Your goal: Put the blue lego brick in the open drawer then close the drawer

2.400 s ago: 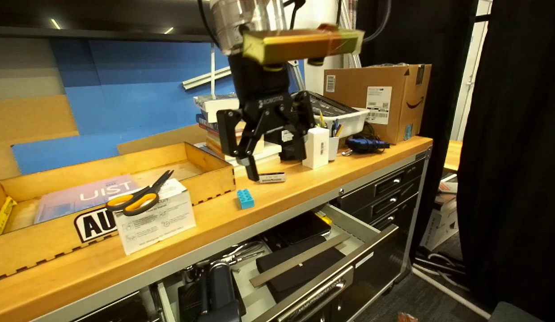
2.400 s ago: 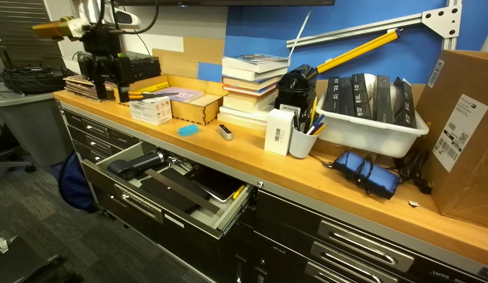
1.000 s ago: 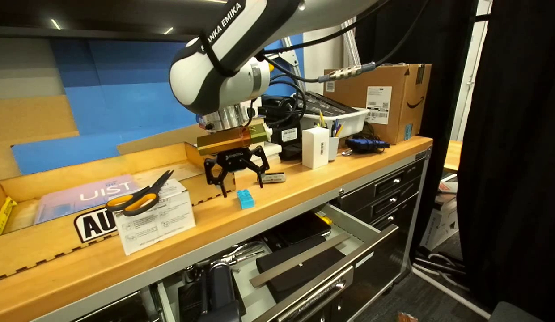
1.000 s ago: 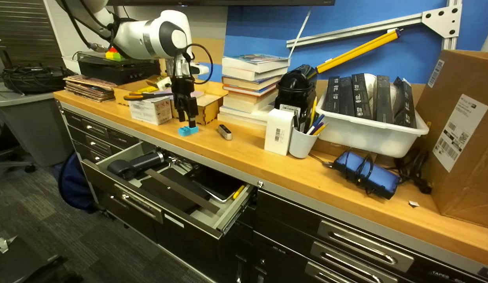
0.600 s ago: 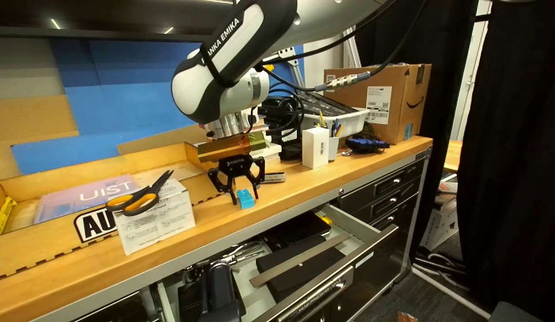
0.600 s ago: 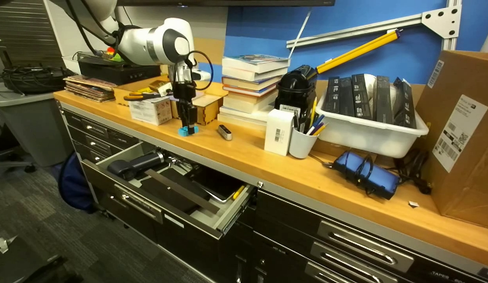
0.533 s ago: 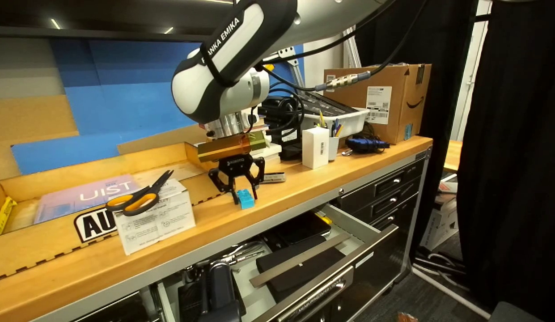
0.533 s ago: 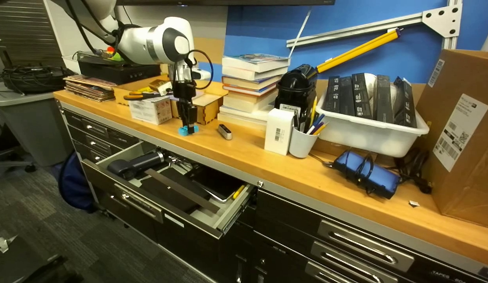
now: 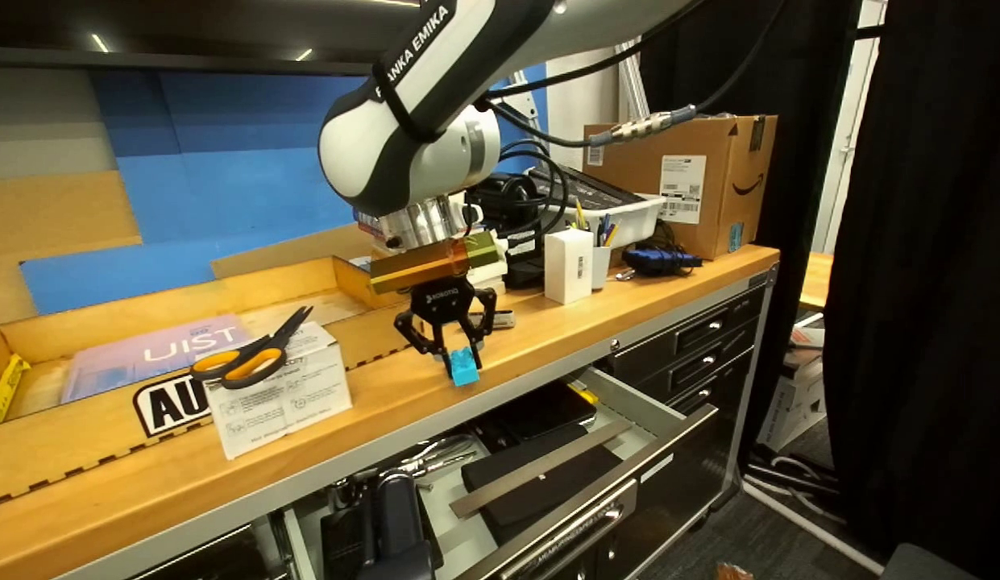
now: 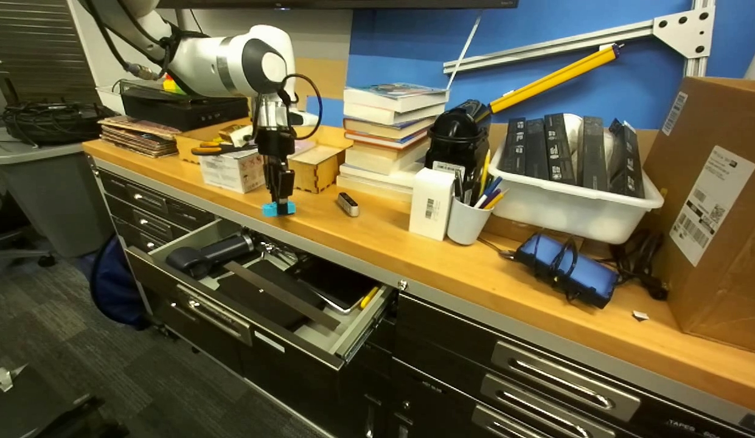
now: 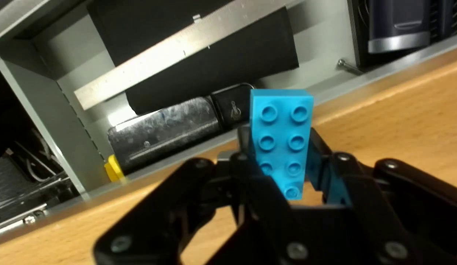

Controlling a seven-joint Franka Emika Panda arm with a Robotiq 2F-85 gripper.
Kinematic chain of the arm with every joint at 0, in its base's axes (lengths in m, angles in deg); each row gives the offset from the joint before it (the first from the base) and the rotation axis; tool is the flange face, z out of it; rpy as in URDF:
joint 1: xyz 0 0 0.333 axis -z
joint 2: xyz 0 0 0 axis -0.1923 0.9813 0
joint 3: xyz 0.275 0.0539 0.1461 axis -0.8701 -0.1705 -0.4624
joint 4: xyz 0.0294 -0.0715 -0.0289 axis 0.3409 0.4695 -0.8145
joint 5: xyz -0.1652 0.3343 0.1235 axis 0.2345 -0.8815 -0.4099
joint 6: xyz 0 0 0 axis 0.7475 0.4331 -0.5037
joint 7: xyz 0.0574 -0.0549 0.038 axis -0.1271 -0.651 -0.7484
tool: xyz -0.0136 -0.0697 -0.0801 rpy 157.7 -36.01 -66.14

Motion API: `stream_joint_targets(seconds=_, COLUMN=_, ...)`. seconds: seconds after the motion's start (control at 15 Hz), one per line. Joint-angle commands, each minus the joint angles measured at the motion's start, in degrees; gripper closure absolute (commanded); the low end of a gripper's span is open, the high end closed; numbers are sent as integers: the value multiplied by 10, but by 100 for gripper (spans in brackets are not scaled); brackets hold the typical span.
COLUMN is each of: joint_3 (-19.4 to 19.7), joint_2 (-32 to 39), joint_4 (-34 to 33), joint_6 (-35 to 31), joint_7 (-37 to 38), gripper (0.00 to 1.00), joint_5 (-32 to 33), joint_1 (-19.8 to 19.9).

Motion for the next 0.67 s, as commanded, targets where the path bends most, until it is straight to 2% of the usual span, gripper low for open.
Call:
stream_joint_targets(seconds=0.0, joint_3=-5, joint_2=-81, joint_4=117, joint_6=-9, joint_7=8, gripper=84, joint_5=-29, joint_1=6)
stream_joint_targets(seconds=0.2, joint_3=-15, joint_2=-93, joint_4=170, joint_6=-25, joint_7=18, gripper=85, joint_5=-41, joint_1=-3)
stream_joint_targets(seconds=0.4, joint_3=-26, joint_2=-75, joint_4=191, joint_6=-43, joint_7=24, gripper=85, joint_5=-51, joint_1=-5)
stream_joint_targets(seconds=0.47, joint_3=-27, joint_2=-68, joint_4=194, joint_6=-48, joint_7=30, gripper=39, joint_5=-53, joint_1=-6)
stream_joint_targets(seconds=0.53, joint_3=-30, joint_2=-63, joint_4=196, joint_6=-49, joint_7=29, gripper=38, joint_5=-57, joint_1=-6)
stream_joint_targets(seconds=0.6, joint_3=-31, joint_2=-65, joint_4=201, joint_6=-51, joint_7=26, gripper=33, joint_5=-62, joint_1=-4)
